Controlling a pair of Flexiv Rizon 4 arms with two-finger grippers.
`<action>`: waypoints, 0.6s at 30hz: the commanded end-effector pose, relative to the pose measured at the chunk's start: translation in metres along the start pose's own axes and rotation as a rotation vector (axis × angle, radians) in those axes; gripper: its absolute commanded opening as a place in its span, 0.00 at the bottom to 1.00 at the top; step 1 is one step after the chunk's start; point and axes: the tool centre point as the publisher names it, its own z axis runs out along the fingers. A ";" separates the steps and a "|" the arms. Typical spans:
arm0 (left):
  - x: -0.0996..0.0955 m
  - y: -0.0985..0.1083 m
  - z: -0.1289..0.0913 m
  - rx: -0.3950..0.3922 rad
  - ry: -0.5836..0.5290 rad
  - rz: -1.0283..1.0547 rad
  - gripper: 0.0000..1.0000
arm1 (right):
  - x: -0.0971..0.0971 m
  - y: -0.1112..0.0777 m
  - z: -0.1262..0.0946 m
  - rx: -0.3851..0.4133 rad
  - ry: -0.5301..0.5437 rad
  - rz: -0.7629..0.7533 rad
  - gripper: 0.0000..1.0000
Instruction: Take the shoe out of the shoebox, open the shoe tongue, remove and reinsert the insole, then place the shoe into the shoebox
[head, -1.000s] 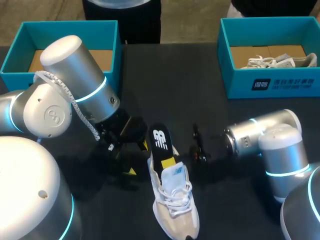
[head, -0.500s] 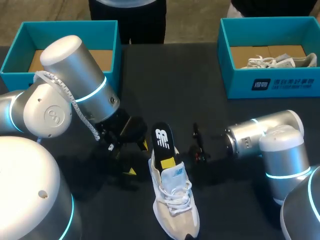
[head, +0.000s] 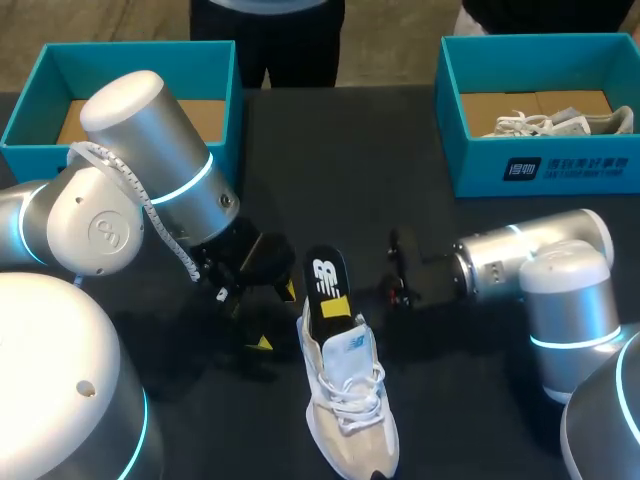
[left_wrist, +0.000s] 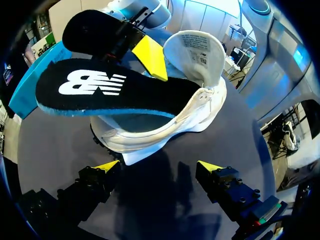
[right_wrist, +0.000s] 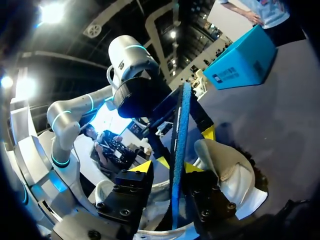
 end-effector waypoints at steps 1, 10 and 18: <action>0.001 -0.001 0.000 -0.004 -0.003 -0.001 1.00 | 0.003 0.000 -0.002 -0.010 -0.009 0.000 0.30; 0.001 -0.001 0.000 -0.004 -0.003 -0.001 1.00 | -0.001 0.005 -0.003 -0.027 -0.017 0.002 0.00; 0.001 -0.001 0.000 -0.004 -0.003 -0.001 1.00 | -0.007 -0.001 -0.002 -0.019 -0.029 0.037 0.00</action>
